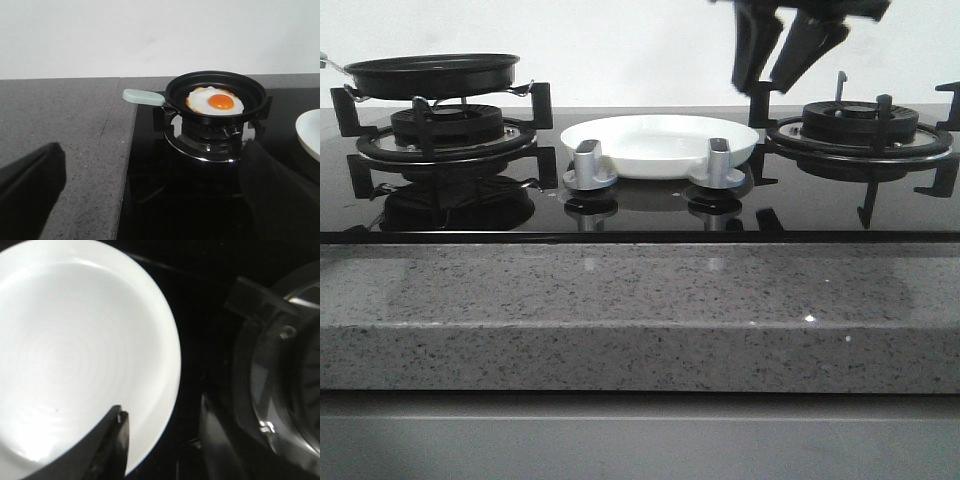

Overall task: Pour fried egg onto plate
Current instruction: 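Lower the right gripper to the white plate rim and grasp it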

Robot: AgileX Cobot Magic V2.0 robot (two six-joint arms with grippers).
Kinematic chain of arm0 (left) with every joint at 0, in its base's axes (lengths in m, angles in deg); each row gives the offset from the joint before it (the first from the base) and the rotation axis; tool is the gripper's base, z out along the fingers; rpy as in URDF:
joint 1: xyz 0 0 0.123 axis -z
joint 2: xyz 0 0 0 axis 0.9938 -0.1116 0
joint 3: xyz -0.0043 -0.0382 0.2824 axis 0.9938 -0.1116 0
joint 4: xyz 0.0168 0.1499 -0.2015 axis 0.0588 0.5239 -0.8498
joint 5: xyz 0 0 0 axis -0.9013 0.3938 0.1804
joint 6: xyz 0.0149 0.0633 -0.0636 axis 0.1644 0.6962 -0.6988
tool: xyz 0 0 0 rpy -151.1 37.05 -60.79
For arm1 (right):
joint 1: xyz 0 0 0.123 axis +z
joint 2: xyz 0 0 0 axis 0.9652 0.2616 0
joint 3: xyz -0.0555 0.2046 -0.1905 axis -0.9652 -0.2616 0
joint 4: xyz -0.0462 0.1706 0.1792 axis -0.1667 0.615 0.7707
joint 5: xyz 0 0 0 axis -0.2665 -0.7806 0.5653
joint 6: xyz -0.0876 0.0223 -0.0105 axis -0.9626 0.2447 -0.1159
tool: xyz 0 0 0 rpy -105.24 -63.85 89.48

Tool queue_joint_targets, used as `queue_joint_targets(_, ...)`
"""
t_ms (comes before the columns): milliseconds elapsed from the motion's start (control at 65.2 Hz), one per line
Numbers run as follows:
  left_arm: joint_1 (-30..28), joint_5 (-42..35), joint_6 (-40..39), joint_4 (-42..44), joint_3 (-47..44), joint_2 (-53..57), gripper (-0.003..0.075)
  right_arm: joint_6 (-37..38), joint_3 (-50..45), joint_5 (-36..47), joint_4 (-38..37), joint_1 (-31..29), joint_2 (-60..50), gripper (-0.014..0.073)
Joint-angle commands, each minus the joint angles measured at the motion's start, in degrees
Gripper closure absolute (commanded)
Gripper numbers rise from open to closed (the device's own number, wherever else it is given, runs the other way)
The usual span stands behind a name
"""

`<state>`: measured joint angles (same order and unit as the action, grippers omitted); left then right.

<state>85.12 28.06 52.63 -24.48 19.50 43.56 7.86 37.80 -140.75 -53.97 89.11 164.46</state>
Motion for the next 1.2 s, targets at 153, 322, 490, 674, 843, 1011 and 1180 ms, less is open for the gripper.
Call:
queue_joint_targets(153,0.29,-4.78,-0.54,0.01,1.64,-0.51,0.0029,-0.68,16.28,-9.86,2.64,0.1,7.74,0.0236)
queue_joint_targets(322,0.29,-4.78,-0.54,0.01,1.64,-0.51,0.0029,-0.68,20.36,-10.43,2.98,-0.12,9.25,0.0236)
queue_joint_targets(490,0.29,-4.78,-0.54,0.01,1.64,-0.51,0.0029,-0.68,20.36,-10.69,3.4,-0.38,9.64,0.0236)
queue_joint_targets(674,0.29,-4.78,-0.54,0.01,1.64,-0.51,0.0029,-0.68,20.36,-11.49,3.37,-1.34,10.13,0.0236)
queue_joint_targets(843,0.29,-4.78,-0.54,0.01,1.64,-0.51,0.0029,-0.68,20.29,-12.2,3.42,-1.54,10.94,0.0236)
queue_joint_targets(1011,0.29,-4.78,-0.54,0.01,1.64,-0.51,0.0029,-0.68,20.29,-12.33,3.42,-1.54,11.21,0.0236)
queue_joint_targets(1180,0.29,-4.78,-0.54,0.01,1.64,-0.51,0.0029,-0.68,20.24,-12.81,4.24,-1.54,12.44,0.0236)
